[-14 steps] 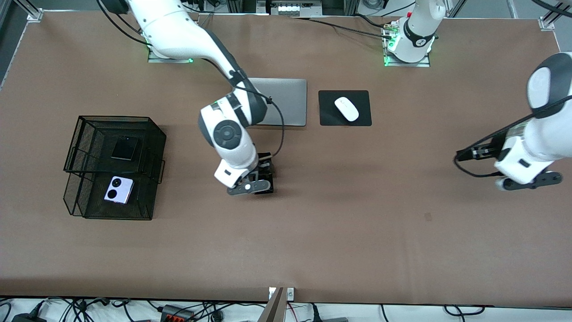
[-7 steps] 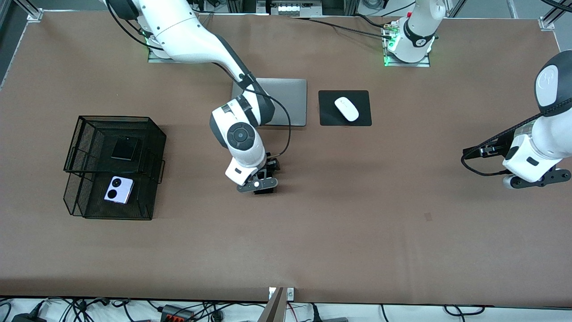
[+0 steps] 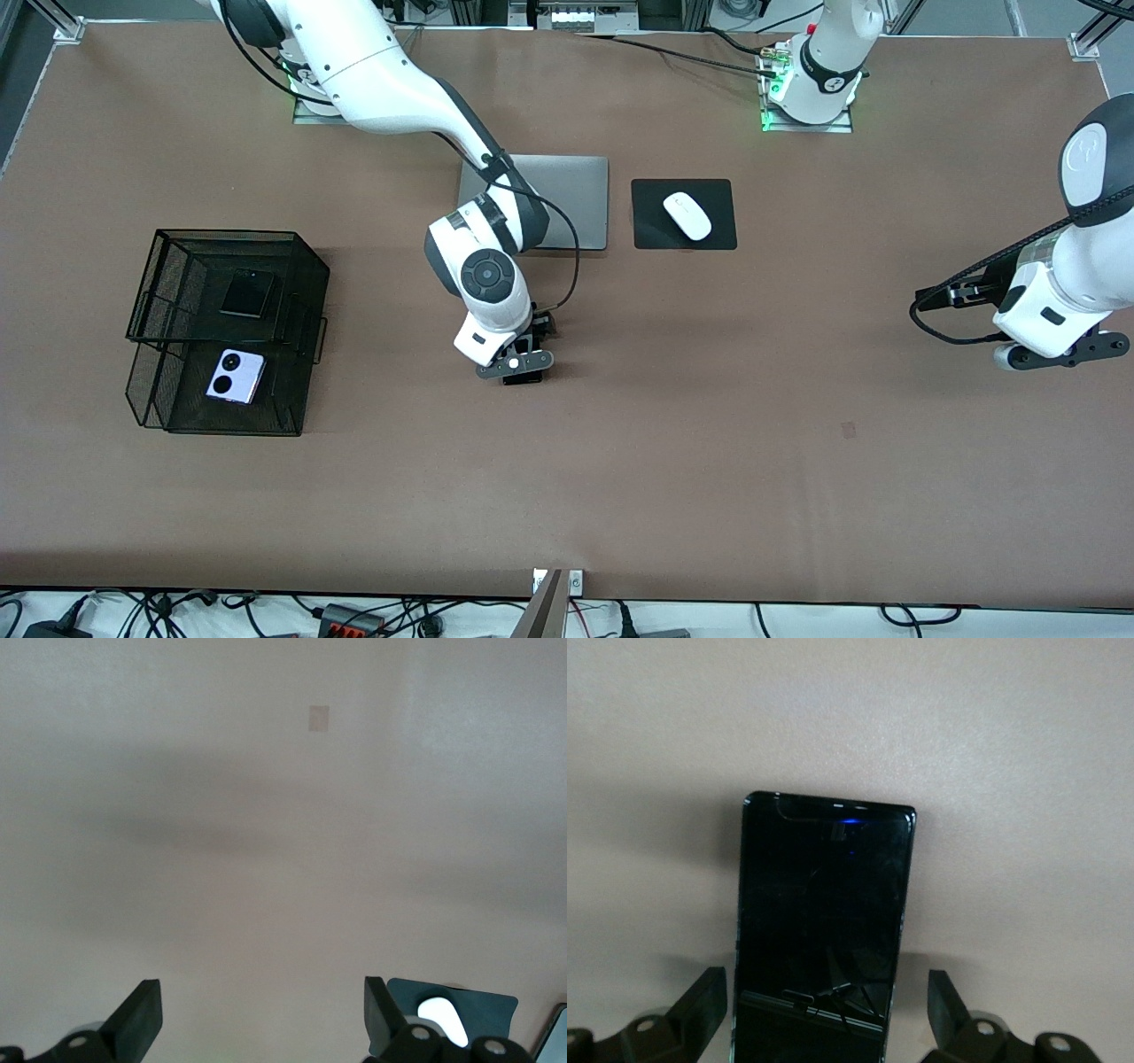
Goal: Place phones with both arms
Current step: 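Grasp the large phone with the right gripper while the left gripper withdraws, then carry the large black phone into the mesh basket with the right gripper, release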
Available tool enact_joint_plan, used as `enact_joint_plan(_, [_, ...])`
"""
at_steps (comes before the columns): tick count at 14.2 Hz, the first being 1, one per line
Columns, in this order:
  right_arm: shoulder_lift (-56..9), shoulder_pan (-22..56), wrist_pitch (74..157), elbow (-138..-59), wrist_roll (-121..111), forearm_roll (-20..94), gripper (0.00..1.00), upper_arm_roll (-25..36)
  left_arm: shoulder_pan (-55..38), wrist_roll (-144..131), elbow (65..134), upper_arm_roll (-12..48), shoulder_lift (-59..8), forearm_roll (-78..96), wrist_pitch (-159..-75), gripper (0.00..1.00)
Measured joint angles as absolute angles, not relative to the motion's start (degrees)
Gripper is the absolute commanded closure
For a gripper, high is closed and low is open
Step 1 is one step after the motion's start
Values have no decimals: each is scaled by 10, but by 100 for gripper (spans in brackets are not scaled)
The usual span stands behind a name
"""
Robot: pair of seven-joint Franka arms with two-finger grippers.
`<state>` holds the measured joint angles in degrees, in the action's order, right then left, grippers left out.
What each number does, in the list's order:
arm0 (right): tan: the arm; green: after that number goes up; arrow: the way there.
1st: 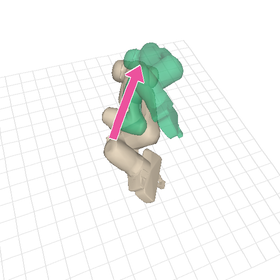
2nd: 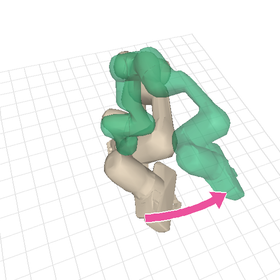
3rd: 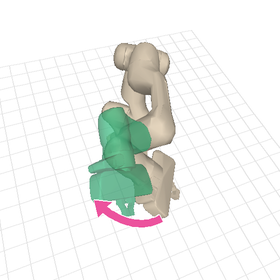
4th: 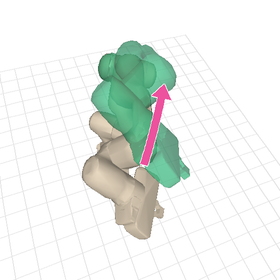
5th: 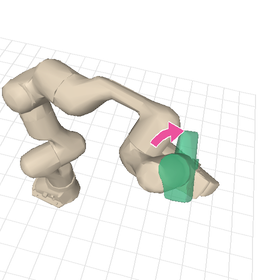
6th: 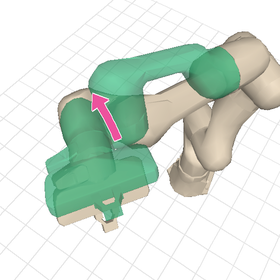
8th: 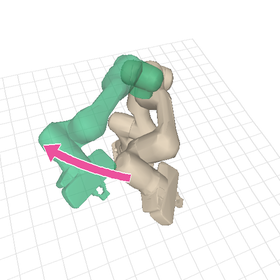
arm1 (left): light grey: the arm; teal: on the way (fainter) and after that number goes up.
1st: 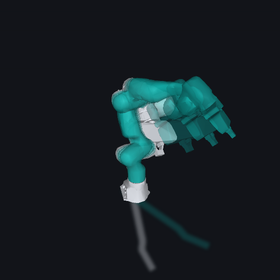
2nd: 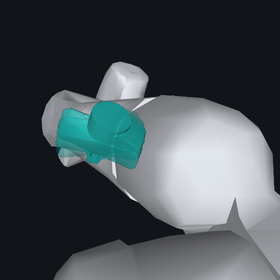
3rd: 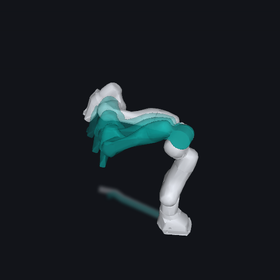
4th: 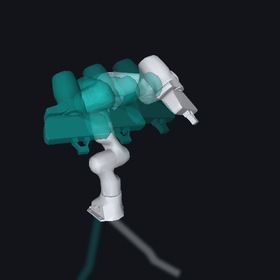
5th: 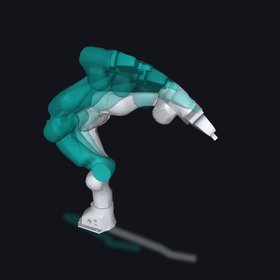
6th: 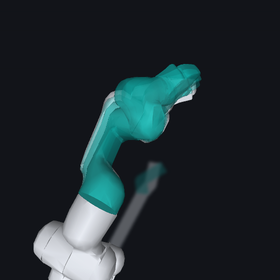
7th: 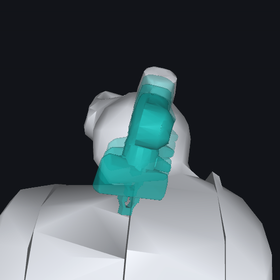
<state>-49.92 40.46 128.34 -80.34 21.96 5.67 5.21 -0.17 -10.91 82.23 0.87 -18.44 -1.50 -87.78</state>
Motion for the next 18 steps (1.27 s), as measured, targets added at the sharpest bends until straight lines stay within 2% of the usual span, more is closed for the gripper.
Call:
enact_joint_plan(11, [-508,407,1283,-803,234,57,0,43,-4,-110,822,14,-184,-15,-877,0])
enact_joint_plan(12, [-509,407,1283,-804,234,57,5,43,-4,-110,822,15,-184,-15,-877,0])
enact_joint_plan(13, [-509,407,1283,-804,234,57,17,43,-4,-110,822,15,-184,-15,-877,0])
enact_joint_plan(15, [-509,407,1283,-804,234,57,55,43,-4,-110,822,15,-184,-15,-877,0])
enact_joint_plan(16, [-509,407,1283,-803,234,57,63,43,-4,-110,822,15,-184,-15,-877,0])
enact_joint_plan(18, [-506,407,1282,-802,234,57,68,43,-2,-110,821,14,-184,-15,-864,0])
